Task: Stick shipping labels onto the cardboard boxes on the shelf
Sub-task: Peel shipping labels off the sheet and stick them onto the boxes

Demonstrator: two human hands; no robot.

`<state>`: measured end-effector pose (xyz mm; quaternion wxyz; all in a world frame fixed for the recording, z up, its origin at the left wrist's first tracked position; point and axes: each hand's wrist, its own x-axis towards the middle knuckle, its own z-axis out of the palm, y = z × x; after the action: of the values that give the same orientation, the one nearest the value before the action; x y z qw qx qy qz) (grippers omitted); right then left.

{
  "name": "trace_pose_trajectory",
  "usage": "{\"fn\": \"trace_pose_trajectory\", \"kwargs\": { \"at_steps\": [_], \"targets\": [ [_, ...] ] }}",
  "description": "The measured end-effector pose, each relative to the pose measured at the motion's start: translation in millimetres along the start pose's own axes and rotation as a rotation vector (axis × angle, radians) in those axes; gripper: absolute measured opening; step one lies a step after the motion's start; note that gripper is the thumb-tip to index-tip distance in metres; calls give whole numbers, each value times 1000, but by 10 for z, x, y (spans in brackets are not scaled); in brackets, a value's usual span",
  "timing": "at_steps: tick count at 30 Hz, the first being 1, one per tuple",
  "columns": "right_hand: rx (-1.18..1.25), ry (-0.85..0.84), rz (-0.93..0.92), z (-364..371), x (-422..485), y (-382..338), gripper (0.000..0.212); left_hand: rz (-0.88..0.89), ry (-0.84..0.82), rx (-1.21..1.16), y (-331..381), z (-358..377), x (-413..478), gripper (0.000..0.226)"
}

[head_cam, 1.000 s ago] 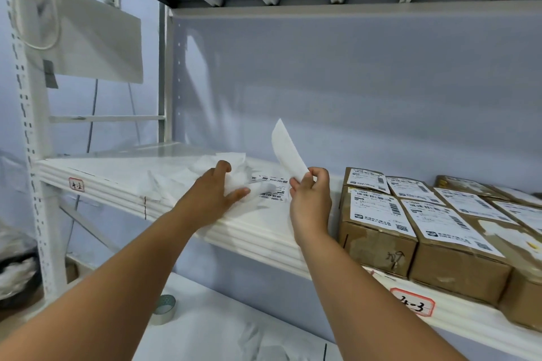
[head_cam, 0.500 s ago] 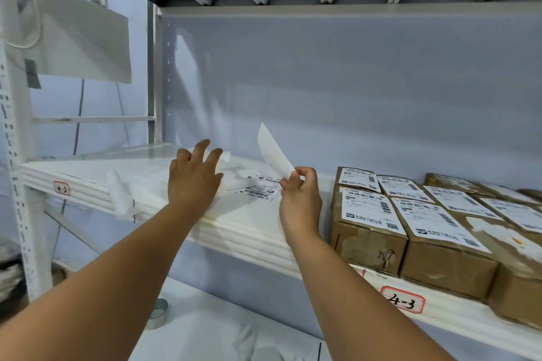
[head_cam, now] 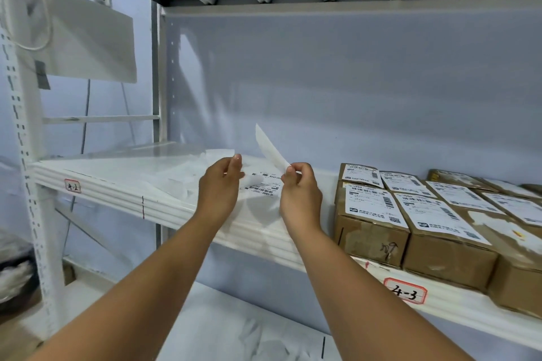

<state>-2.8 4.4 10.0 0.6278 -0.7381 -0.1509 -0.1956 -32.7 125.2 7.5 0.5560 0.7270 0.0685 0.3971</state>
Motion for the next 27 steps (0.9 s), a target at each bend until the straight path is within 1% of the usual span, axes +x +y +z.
{"fn": "trace_pose_trajectory", "kwargs": {
  "at_steps": [2,3,5,7,8,10,12,14,16,18,21,23,27],
  "targets": [
    [-59,-15,-78,19,-45,-25,9,-219,-18,-356,164,93,-82,29],
    [-87,-24,-134,39,-73,-31,9,-302,-30,-486,223,126,-103,28],
    [-143,-55,-239,62,-144,-44,13,-412,-45,-655,320,163,-135,24],
    [-196,-98,-302,48,-229,-82,17,-443,-13,-738,405,176,-146,12],
    [-214,-115,-323,32,-272,-107,17,-439,6,-751,464,162,-158,5],
    [-241,-127,-339,-26,-324,-159,16,-421,28,-708,571,137,-189,20],
    [-247,-120,-304,-102,-341,-235,18,-399,52,-671,663,106,-225,26],
    [-199,-120,-259,-224,-342,-344,22,-399,68,-656,744,89,-253,27],
    [-85,-135,-234,-354,-329,-482,23,-375,66,-626,819,83,-269,30],
    [5,-114,-194,-480,-300,-606,19,-328,28,-623,929,99,-320,31],
    [100,8,-102,-669,-225,-738,3,-251,-71,-618,1107,166,-425,25],
    [150,66,-51,-829,-165,-786,12,-209,-155,-599,1220,248,-500,22],
    [219,107,19,-1238,-80,-811,25,-165,-294,-540,1431,487,-653,18]
  ]
}}
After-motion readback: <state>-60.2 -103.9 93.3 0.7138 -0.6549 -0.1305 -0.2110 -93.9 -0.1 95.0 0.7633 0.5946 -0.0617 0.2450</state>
